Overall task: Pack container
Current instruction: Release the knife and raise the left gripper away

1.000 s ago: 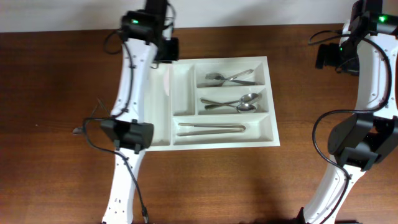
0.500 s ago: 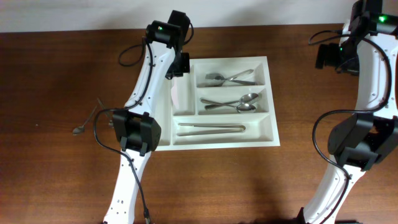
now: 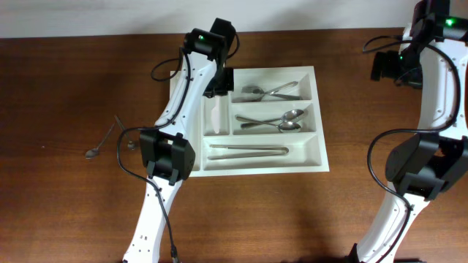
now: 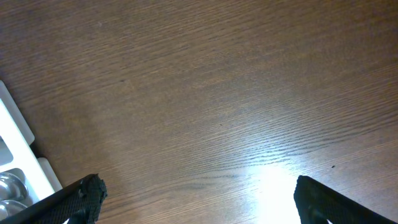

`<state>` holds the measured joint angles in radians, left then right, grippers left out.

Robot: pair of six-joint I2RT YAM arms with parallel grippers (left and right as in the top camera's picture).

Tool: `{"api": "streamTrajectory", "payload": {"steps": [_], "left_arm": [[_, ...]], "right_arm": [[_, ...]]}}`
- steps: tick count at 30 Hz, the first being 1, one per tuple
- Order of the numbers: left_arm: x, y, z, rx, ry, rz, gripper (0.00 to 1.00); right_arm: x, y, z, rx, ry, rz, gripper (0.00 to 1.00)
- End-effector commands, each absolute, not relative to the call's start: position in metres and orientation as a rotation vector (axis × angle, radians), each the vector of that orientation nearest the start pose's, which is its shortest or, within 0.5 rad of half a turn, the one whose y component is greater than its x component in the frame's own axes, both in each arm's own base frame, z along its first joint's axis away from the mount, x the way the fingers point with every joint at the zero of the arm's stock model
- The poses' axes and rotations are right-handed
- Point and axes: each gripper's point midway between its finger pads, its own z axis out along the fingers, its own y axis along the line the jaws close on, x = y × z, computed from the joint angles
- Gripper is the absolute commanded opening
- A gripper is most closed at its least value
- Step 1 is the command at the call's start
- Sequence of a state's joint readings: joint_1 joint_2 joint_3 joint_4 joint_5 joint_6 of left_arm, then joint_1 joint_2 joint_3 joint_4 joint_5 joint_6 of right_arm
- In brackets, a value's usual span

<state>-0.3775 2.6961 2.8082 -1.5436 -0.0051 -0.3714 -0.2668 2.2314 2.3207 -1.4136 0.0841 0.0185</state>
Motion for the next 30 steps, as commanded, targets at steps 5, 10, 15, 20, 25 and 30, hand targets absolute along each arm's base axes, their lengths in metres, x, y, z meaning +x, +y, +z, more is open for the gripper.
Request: {"api": "streamTrajectory", "payload": {"steps": [5, 10, 15, 20, 25, 30], "left_arm": [[0.5, -0.185, 0.082, -0.039, 2.975, -0.089, 0.63], [0.513, -0.161, 0.096, -0.109, 2.93, -0.097, 0.63], [0.521, -0.088, 0.146, -0.358, 2.84, -0.07, 0.63], [0.498, -0.011, 0.154, -0.579, 2.886, 0.031, 0.63], [0.495, 0.018, 0.147, -0.626, 2.889, 0.143, 0.61], [0.505, 0.031, 0.152, -0.64, 2.815, 0.247, 0.61]], "right_arm": [[0.459, -0.138, 0.181, 0.412, 2.839, -0.167, 0.99], [0.459, -0.138, 0.181, 0.412, 2.839, -0.167, 0.99], [0.459, -0.138, 0.181, 0.412, 2.839, -0.167, 0.99], [0.459, -0.138, 0.181, 0.412, 2.839, -0.167, 0.99], [0.459, -0.138, 0.181, 0.412, 2.839, -0.167, 0.99], [0.459, -0.138, 0.181, 0.412, 2.839, -0.167, 0.99]]}}
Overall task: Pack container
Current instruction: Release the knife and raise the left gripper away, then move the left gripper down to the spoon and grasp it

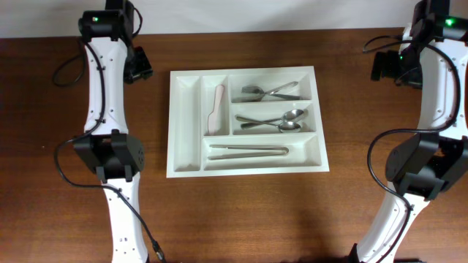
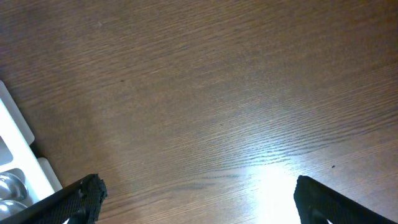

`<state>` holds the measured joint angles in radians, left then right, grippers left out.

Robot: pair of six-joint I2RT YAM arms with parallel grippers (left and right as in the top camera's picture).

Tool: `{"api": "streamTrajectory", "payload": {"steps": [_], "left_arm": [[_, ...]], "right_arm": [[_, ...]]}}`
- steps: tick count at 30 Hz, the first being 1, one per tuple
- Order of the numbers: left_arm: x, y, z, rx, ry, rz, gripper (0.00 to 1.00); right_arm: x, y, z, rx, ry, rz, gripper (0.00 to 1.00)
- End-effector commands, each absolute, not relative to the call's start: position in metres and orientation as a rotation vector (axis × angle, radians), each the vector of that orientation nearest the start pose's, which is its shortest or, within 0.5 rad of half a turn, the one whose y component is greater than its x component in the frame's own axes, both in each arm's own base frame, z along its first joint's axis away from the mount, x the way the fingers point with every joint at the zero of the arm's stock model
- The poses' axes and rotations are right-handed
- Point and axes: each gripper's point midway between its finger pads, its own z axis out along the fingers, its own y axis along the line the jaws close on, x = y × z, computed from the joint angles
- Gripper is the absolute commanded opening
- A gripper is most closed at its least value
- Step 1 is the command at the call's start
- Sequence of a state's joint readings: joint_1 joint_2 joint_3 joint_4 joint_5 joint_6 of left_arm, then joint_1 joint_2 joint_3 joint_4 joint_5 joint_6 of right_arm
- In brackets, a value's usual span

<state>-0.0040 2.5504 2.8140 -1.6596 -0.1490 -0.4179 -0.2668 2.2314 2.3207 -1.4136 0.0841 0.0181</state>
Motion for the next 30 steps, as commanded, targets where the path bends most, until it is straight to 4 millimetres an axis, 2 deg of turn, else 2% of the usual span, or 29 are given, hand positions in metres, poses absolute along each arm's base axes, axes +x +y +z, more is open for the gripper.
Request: {"api": "streamTrajectory", "payload": {"steps": [1, 7, 10, 14, 19, 25, 27, 29, 30], "left_arm": [[0.506, 0.031, 0.155, -0.65, 2.802, 0.243, 0.61], [0.514, 0.011, 0.186, -0.632, 2.696, 0.201, 0.6], [0.514, 0.012, 0.204, -0.603, 2.631, 0.318, 0.6], [0.512, 0.0, 0.208, -0.564, 2.626, 0.347, 0.6], [0.512, 0.0, 0.212, -0.597, 2.604, 0.332, 0.61], [0.513, 0.003, 0.233, -0.605, 2.529, 0.309, 0.62], [0.509, 0.005, 0.232, -0.611, 2.498, 0.303, 0.62], [0.502, 0.009, 0.221, -0.618, 2.497, 0.304, 0.62], [0.494, 0.013, 0.206, -0.64, 2.507, 0.31, 0.62]], "right_arm": [[0.459, -0.138, 0.181, 0.412, 2.839, -0.167, 0.99], [0.459, -0.138, 0.181, 0.412, 2.839, -0.167, 0.98], [0.459, -0.138, 0.181, 0.412, 2.839, -0.167, 0.99], [0.459, -0.138, 0.181, 0.412, 2.839, -0.167, 0.99], [0.459, -0.138, 0.181, 0.412, 2.839, -0.167, 0.99], [0.459, -0.138, 0.181, 0.412, 2.839, -0.167, 0.99], [0.459, -0.138, 0.181, 0.412, 2.839, -0.167, 0.99], [0.459, -0.138, 0.181, 0.412, 2.839, -0.167, 0.99], [0.459, -0.138, 0.181, 0.412, 2.839, -0.167, 0.99]]}}
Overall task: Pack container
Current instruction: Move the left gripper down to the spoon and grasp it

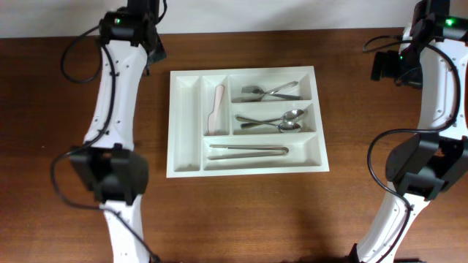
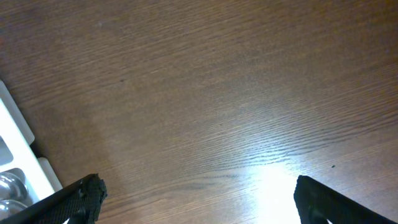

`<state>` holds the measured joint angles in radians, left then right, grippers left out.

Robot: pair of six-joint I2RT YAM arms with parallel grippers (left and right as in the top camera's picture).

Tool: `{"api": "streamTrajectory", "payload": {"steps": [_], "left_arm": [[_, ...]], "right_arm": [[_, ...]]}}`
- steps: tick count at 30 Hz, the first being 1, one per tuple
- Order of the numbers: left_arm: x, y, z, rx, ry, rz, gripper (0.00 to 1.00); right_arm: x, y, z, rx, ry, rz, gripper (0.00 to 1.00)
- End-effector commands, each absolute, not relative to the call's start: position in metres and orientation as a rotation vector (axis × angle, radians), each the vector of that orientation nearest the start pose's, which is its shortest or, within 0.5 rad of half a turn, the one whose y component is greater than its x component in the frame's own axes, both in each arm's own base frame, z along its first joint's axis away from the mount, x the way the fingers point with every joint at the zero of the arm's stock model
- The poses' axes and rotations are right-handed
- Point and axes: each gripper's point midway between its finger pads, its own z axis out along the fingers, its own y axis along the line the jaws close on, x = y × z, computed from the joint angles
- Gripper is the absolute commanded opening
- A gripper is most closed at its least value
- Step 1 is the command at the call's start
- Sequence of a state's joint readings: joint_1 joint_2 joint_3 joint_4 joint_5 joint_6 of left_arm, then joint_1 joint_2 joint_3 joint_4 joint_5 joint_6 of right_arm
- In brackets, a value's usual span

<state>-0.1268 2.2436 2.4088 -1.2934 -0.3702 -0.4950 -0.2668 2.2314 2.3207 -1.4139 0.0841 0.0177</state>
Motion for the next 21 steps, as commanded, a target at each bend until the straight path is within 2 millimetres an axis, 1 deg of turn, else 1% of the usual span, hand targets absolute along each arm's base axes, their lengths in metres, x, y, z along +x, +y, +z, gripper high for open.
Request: {"api": "streamTrajectory", "payload": {"steps": [1, 5, 6, 7, 8, 11, 13, 15, 18, 21], "left_arm": [[0.487, 0.016, 0.194, -0.675, 2.517, 0.315, 0.62], [0.45, 0.033, 0.134, -0.874, 2.576, 0.361, 0.62], [0.441, 0.038, 0.12, -0.937, 2.585, 0.376, 0.62], [0.437, 0.04, 0.114, -0.967, 2.588, 0.382, 0.62], [0.425, 0.045, 0.097, -1.054, 2.587, 0.401, 0.62], [0.415, 0.052, 0.078, -1.16, 2.562, 0.411, 0.62], [0.411, 0.056, 0.067, -1.237, 2.526, 0.404, 0.62], [0.41, 0.058, 0.061, -1.28, 2.499, 0.396, 0.62], [0.406, 0.058, 0.049, -1.296, 2.491, 0.396, 0.6], [0.395, 0.058, 0.037, -1.299, 2.514, 0.418, 0.57]], "right_arm": [[0.459, -0.138, 0.181, 0.412, 2.839, -0.167, 0.99], [0.459, -0.138, 0.181, 0.412, 2.839, -0.167, 0.99], [0.459, -0.138, 0.181, 0.412, 2.839, -0.167, 0.99], [0.459, -0.138, 0.181, 0.412, 2.839, -0.167, 0.99], [0.459, -0.138, 0.181, 0.412, 2.839, -0.167, 0.99], [0.459, -0.138, 0.181, 0.412, 2.839, -0.167, 0.99], [0.459, -0.138, 0.181, 0.412, 2.839, -0.167, 0.99], [0.459, -0.138, 0.181, 0.412, 2.839, -0.167, 0.98], [0.459, -0.138, 0.181, 0.412, 2.839, -0.167, 0.99], [0.459, -0.138, 0.181, 0.412, 2.839, -0.167, 0.99]]}}
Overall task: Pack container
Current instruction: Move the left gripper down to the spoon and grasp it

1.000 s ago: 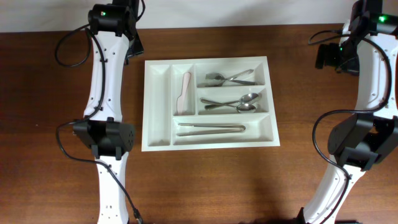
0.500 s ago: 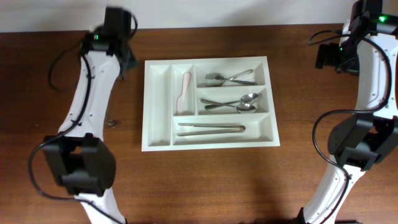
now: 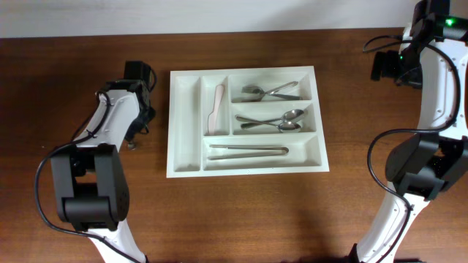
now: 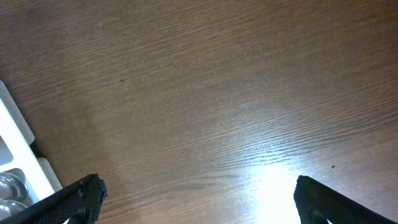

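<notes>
The white cutlery tray (image 3: 248,71) lies mid-table. A pale pink knife (image 3: 217,109) lies in its narrow second slot. Forks (image 3: 270,91), spoons (image 3: 274,120) and tongs (image 3: 248,150) fill the right compartments, and the far-left slot is bare. My left gripper (image 3: 137,128) points down at the table just left of the tray; its jaws are hidden under the wrist. My right gripper (image 4: 199,190) stands wide open over bare wood at the back right (image 3: 384,66), holding nothing.
A small dark bit (image 3: 132,145) shows on the table just below the left gripper. The left arm's elbow (image 3: 84,186) covers the table to the left. The tray's corner (image 4: 15,134) and a spoon bowl (image 4: 7,185) sit at the right wrist view's left edge.
My left arm has come from the table's back edge to just beside the tray's left wall, wrist pointing down. The right arm and the tray's contents are unchanged.
First my left gripper was over the tray's narrow slot, and a spoon lay on the table at the left. Then the pink knife lay in that slot and the arm was back left, then at the back edge, now beside the tray. The right gripper stayed open.
</notes>
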`<state>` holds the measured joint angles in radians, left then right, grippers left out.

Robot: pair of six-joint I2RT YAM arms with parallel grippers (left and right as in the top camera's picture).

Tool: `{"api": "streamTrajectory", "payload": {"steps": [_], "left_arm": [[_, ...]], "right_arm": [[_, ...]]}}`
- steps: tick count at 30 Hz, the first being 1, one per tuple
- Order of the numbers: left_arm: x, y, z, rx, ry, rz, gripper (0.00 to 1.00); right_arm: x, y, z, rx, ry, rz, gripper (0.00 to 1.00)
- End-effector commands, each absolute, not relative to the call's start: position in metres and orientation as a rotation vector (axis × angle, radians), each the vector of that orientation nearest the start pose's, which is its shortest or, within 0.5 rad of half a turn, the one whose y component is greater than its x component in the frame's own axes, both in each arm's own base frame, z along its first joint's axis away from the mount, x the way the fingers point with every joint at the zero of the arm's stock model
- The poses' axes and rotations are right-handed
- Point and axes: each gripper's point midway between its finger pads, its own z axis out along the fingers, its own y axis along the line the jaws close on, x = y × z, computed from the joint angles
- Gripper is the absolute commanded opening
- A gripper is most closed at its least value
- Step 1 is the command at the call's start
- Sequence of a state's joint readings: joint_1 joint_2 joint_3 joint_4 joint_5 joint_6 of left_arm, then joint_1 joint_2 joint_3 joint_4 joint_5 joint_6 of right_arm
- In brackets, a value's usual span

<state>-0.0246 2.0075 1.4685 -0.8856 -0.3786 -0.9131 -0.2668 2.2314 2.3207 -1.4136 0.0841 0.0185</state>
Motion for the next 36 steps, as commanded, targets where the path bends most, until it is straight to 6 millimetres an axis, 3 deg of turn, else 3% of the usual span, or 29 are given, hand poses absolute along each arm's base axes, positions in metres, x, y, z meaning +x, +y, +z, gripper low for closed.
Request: {"api": "streamTrajectory", "payload": {"steps": [1, 3, 7, 20, 27, 31, 36], "left_arm": [[0.392, 0.058, 0.033, -1.3, 2.521, 0.423, 0.58], [0.385, 0.053, 0.016, -1.311, 2.548, 0.382, 0.59], [0.378, 0.044, -0.003, -1.355, 2.59, 0.262, 0.72], [0.37, 0.049, -0.006, -1.344, 2.616, 0.292, 0.75], [0.363, 0.072, -0.007, -1.44, 2.59, 0.301, 0.76], [0.36, 0.079, -0.009, -1.506, 2.587, 0.246, 0.77], [0.363, 0.068, -0.011, -1.542, 2.617, 0.095, 0.76]], "right_arm": [[0.459, -0.138, 0.181, 0.412, 2.839, -0.167, 0.99], [0.459, -0.138, 0.181, 0.412, 2.839, -0.167, 0.99], [0.459, -0.138, 0.181, 0.412, 2.839, -0.167, 0.99], [0.459, -0.138, 0.181, 0.412, 2.839, -0.167, 0.99], [0.459, -0.138, 0.181, 0.412, 2.839, -0.167, 0.99], [0.459, -0.138, 0.181, 0.412, 2.839, -0.167, 0.99], [0.459, -0.138, 0.181, 0.412, 2.839, -0.167, 0.99]]}}
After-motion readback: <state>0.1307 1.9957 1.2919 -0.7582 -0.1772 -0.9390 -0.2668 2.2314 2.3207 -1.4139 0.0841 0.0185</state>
